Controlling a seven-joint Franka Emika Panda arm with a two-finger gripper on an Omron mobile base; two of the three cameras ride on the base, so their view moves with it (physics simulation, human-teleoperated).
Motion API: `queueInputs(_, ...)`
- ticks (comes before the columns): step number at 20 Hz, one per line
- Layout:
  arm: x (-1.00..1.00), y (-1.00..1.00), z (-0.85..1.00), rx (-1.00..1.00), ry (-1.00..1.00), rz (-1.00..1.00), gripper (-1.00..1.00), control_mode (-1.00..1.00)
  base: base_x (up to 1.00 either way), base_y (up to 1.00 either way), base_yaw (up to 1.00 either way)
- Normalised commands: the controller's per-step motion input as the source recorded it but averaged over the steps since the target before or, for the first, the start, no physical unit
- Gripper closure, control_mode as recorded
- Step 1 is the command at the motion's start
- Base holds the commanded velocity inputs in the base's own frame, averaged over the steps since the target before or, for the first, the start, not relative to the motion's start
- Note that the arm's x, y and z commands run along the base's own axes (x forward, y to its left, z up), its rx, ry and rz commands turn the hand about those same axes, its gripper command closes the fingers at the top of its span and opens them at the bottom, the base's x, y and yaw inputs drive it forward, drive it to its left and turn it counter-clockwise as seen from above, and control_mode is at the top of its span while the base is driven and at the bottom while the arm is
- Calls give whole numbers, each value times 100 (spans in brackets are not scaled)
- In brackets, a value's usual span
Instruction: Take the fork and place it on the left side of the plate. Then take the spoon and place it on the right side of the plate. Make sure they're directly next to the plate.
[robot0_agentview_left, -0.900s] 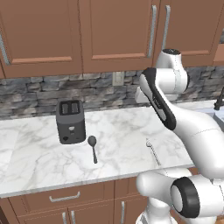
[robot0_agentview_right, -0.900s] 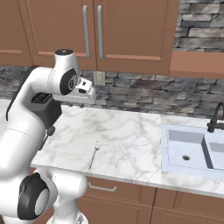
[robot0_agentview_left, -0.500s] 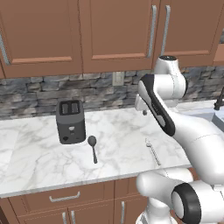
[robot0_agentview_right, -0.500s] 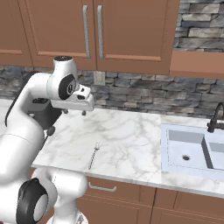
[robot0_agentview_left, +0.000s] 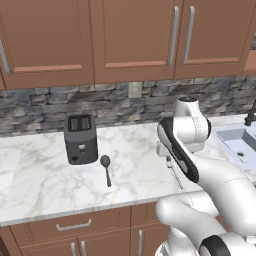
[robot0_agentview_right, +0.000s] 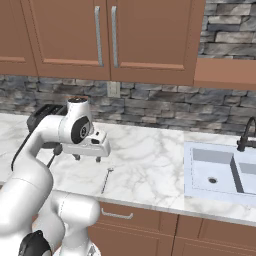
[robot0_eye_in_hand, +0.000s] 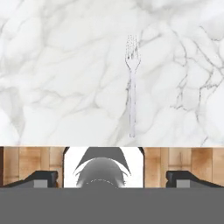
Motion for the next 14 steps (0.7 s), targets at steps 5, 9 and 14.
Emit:
queueInputs(5, 11, -26, -45, 0, 11, 0, -100, -100, 0, 0, 0)
queueInputs(9, 21, -14, -43, 0, 5, 2, -100, -100, 0, 0, 0)
queueInputs(14, 21, 0, -59, 0, 2, 2, -100, -100, 0, 0, 0)
